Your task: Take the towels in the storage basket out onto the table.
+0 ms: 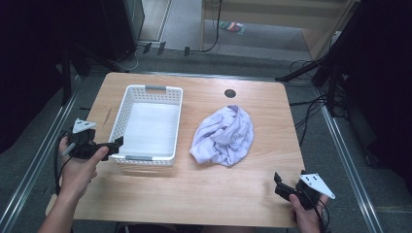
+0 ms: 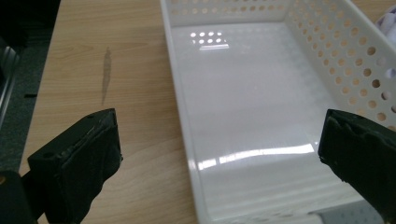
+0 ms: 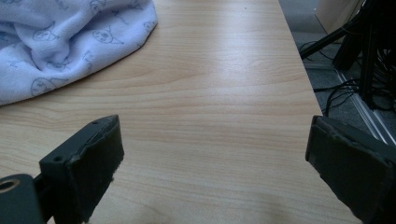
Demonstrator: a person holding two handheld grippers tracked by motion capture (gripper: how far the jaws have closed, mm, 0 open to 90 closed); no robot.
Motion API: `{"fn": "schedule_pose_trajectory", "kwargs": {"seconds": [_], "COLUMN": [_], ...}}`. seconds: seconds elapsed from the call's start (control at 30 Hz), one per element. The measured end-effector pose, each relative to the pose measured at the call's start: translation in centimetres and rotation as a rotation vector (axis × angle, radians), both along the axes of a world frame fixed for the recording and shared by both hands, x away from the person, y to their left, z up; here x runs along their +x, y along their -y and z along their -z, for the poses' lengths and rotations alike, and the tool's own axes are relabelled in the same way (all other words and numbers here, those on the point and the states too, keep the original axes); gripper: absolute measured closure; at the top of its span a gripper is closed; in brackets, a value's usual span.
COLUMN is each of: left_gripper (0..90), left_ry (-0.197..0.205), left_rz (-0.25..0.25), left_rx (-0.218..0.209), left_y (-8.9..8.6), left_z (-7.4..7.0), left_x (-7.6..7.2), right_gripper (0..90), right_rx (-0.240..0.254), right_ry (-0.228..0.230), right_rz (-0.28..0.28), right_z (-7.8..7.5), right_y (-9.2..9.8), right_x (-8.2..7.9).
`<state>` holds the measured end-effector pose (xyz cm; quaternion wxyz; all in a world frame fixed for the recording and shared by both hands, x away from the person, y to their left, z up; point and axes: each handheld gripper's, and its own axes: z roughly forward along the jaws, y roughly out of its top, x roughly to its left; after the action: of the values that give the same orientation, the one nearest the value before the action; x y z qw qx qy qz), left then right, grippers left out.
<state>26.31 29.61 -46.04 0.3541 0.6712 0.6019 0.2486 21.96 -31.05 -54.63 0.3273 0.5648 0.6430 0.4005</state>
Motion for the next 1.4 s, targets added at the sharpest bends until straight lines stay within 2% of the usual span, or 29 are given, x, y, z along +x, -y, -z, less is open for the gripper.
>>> {"fn": "schedule_pose_trajectory", "kwargs": {"seconds": [0.23,0.47,0.87,0.93,1.0,1.17,1.23,1.3,1.4], "left_gripper": [0.0,0.0,0.0,0.0,0.0,0.0,0.0,0.0,0.0], "left_ry": [0.045,0.038,0.052,0.053,0.052,0.075,0.072,0.089,0.073], "left_rz": [-0.04,-0.031,-0.04,-0.046,-0.048,-0.038,-0.04,-0.044,-0.056], "left_rx": [-0.049,-0.071,-0.063,-0.072,-0.055,-0.065,-0.092,-0.106,-0.102], "left_y": [-2.3,-3.6,-5.4,-5.7,-5.9,-6.5,-6.8,-6.9,-7.0], "left_z": [1.2,2.9,6.3,6.8,7.2,8.2,8.6,8.6,8.7], "left_x": [-2.0,-3.4,-5.7,-6.1,-6.4,-7.0,-7.1,-7.3,-7.2], "right_gripper": [4.5,4.5,4.5,4.5,4.5,4.5,4.5,4.5,4.4], "right_rx": [-0.002,-0.001,-0.001,-0.002,-0.004,-0.006,-0.006,-0.008,-0.005], "right_ry": [-0.001,-0.002,-0.004,-0.004,-0.005,-0.002,-0.006,-0.006,-0.005], "right_rz": [0.001,0.003,0.006,0.008,0.007,0.006,0.008,0.008,0.006], "right_z": [0.0,0.0,0.0,0.0,0.0,0.0,0.0,0.0,0.0], "right_y": [0.0,0.0,0.0,0.0,0.0,0.0,0.0,0.0,0.0], "right_x": [0.1,0.1,0.1,0.1,0.1,0.1,0.1,0.0,0.0]}}
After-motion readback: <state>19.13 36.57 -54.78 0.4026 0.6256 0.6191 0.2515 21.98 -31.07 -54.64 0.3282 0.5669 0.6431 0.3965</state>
